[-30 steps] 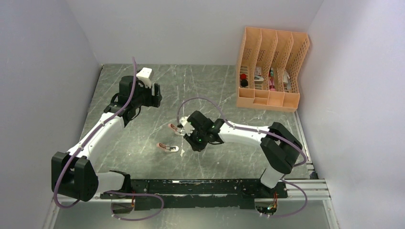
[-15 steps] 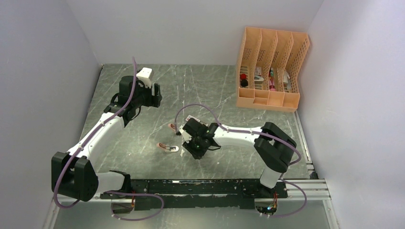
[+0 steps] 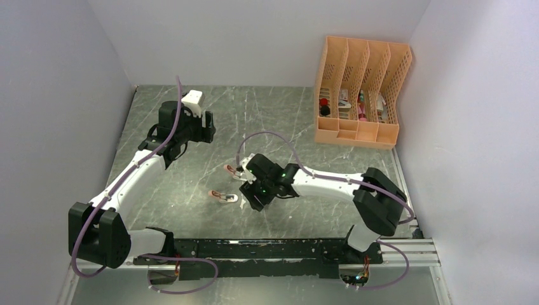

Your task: Load the staples into the stapler

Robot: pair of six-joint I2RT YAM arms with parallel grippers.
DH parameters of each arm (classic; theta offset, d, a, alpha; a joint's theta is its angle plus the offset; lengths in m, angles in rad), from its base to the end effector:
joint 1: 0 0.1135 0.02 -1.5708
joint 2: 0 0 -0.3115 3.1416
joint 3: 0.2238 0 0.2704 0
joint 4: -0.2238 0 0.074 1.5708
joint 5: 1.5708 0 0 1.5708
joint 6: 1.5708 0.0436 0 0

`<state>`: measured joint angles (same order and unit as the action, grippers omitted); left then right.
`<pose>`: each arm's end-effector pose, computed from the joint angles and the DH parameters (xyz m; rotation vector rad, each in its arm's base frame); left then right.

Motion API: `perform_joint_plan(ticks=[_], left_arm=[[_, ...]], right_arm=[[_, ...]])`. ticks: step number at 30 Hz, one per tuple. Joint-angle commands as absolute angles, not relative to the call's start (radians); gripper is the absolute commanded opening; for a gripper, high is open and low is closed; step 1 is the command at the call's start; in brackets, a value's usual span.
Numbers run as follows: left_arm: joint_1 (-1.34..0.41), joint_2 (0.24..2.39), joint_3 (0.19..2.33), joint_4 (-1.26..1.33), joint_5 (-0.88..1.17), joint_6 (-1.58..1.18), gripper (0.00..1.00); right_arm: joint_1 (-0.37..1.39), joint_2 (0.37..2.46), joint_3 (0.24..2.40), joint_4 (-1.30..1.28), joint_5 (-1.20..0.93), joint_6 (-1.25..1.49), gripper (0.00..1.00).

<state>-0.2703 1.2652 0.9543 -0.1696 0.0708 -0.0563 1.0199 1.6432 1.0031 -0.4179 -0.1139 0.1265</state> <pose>0.2881 -0.0830 0.3327 0.2641 2.0443 -0.2752 0.1776 0.2986 0.2126 -1.2138 2.4398 0.5179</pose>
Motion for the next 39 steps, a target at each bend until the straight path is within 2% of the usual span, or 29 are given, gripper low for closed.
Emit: perform_joint_plan(ticks=[1, 12, 23, 31, 39], left_arm=[[-0.273, 1.250, 0.950, -0.169, 0.066, -0.051, 0.78], [-0.273, 1.247, 0.950, -0.170, 0.066, -0.052, 0.78], [-0.273, 1.226, 0.941, -0.164, 0.069, -0.054, 0.78], [-0.273, 1.249, 0.946, -0.166, 0.073, -0.055, 0.78], [-0.273, 1.250, 0.945, -0.165, 0.069, -0.055, 0.78]], right_arm=[[1.018, 1.579, 0.957, -0.352, -0.043, 0.234, 0.62], [0.995, 1.555, 0.916, -0.338, 0.007, 0.258, 0.62], [0.863, 1.496, 0.842, -0.238, -0.108, 0.314, 0.61], [0.860, 1.517, 0.798, -0.207, -0.132, 0.332, 0.52], [0.859, 1.540, 0.783, -0.204, -0.128, 0.323, 0.51]])
